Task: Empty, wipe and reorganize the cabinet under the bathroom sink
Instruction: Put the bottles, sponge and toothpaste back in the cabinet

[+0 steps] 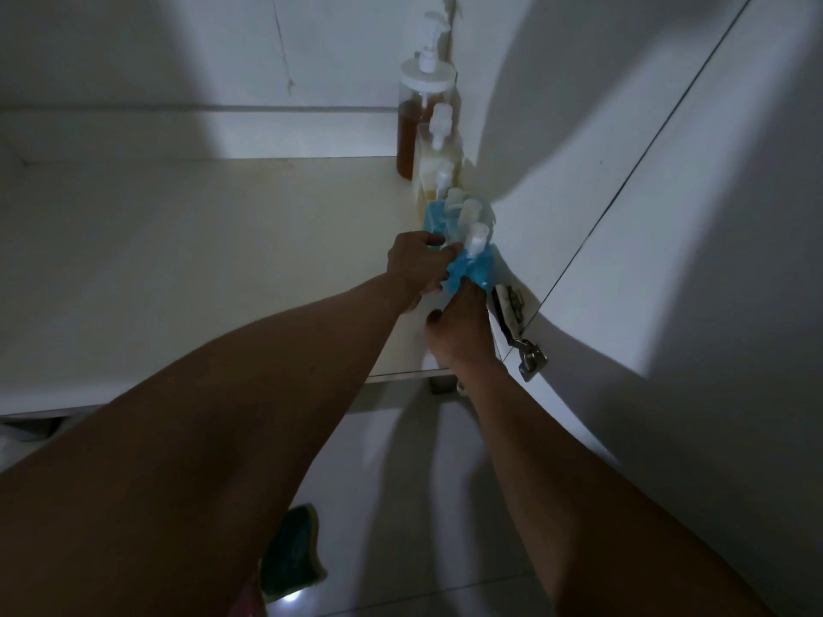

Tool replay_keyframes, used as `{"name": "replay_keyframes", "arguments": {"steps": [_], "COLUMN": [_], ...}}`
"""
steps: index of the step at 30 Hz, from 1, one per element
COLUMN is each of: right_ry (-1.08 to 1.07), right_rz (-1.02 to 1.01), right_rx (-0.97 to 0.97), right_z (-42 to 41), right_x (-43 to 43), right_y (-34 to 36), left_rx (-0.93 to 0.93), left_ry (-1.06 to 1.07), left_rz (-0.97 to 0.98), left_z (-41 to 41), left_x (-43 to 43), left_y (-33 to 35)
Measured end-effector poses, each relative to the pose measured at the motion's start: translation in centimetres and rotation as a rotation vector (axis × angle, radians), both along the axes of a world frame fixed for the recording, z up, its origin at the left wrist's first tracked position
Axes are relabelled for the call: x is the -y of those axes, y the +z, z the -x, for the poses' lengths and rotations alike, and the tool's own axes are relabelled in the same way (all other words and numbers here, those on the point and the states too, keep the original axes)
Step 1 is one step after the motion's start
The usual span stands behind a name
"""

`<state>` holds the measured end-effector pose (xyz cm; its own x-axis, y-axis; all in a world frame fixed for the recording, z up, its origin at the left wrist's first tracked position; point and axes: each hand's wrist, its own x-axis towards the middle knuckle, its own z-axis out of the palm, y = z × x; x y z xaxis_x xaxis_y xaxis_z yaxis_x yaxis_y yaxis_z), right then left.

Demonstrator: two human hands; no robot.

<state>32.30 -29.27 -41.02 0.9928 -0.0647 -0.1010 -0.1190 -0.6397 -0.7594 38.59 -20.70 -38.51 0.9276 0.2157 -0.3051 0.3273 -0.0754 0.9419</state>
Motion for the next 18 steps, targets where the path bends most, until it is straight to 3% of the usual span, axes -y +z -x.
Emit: {"name": "replay_keyframes", "arguments": {"steps": [6,10,18], "right_ry": [0.041,0.033,0.073], "right_rz": [0.089,-0.025,0.027], "right_rx": [-0.033,-0.044,-0.081], "right_z": [0.1,1.5,6.6], "right_x": [0.1,0.1,0.9], "right_y": [0.0,0.6,4.8], "left_rx": [-0.024,-0.038,0.022], "left_ry": [-0.016,-0.047,-0.181], "left_rz": [0.006,-0.082,-0.618], "left_z": [0.3,1.7,9.1], "left_x": [-0.3,-1.1,-6.1], "left_y": [0.1,1.3,5.2]}}
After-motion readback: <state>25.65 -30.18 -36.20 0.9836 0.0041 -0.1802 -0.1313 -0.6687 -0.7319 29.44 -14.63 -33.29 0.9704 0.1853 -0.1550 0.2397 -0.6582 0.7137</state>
